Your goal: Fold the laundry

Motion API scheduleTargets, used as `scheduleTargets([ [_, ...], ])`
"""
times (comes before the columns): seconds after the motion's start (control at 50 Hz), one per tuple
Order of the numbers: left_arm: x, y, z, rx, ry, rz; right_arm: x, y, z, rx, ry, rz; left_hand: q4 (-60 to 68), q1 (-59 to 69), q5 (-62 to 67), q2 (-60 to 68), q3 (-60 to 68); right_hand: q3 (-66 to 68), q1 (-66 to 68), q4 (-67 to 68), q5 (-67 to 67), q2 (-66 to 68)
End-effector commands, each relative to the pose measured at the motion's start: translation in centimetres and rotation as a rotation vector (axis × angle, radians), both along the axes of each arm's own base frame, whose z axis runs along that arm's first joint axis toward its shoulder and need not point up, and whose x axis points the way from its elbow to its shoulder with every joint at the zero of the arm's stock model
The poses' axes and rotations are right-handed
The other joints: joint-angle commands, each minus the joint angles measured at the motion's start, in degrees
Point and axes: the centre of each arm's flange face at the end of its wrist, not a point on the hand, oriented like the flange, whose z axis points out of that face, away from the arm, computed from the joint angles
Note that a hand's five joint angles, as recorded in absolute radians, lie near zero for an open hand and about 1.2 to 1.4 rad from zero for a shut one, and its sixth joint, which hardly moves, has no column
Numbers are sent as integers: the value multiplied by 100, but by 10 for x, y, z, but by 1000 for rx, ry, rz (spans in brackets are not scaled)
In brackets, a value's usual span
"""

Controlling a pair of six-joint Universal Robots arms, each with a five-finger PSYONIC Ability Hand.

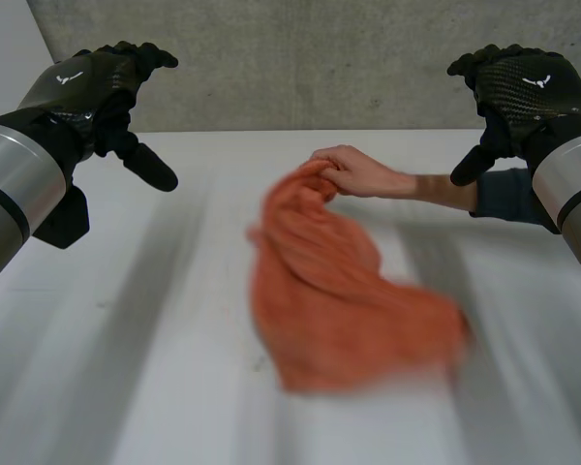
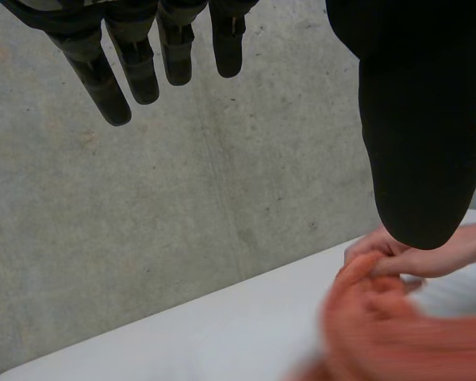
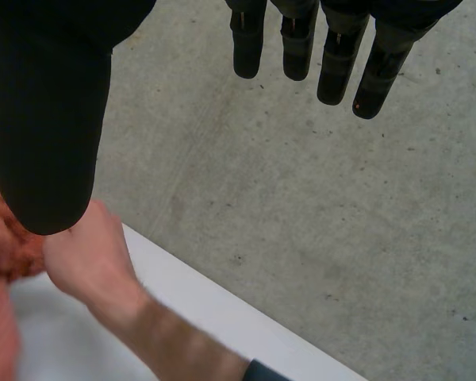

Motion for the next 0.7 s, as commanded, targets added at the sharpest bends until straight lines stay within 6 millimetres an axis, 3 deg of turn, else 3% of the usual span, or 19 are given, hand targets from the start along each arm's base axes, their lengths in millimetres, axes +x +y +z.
scheduleTargets([
  [0.02, 0, 0, -1, -6, -1, -2, 0, 0, -1, 1, 0, 1, -171, -130, -260, -161, -232, -232, -110, -340, -298, -283],
  [0.56, -6, 2, -11, 27, -7, -18, 2, -1, -5, 13, 7, 14, -171, -130, -260, -161, -232, -232, -110, -340, -298, -283],
  [0.66, -23, 8, -33, 75, -35, -75, 5, -5, -12, 34, 17, 29, -83, -41, -171, -73, -143, -232, -110, -340, -298, -283],
  [0.7, -39, 8, -47, 82, -51, -114, 6, -7, -16, 44, 22, 33, -32, 9, -121, -22, -93, -232, -110, -340, -298, -283],
])
